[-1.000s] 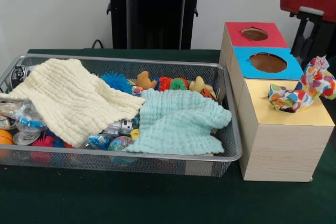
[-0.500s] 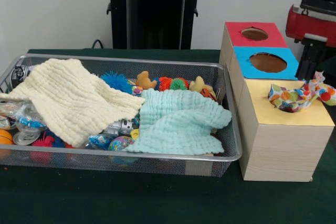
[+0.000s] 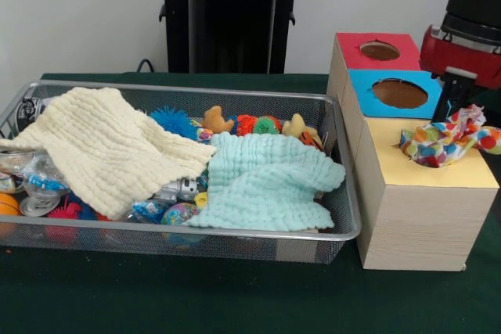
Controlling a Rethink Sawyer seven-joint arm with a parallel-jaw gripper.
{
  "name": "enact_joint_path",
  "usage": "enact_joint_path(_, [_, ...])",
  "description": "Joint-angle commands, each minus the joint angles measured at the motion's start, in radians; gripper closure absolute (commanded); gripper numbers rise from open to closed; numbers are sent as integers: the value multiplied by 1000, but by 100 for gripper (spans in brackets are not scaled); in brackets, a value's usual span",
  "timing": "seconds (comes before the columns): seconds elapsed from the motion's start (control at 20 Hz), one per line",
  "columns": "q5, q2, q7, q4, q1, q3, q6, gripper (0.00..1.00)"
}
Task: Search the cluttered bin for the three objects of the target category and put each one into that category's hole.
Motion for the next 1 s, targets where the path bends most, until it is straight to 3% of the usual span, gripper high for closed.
enact_joint_path(0.05, [28,90,236,30,-12,-13,-9,100])
enact_joint_path(0.3, [40,87,223,35,-30,18,-131,100])
enact_joint_path(0.45, [61,57,255,31,-5,-11,-117,100])
enact_joint_path(0.65, [77,14,226,30,-8,-5,-68,100])
enact_joint_path(1.0, [74,30,178,-42,-41,-16,-95,100])
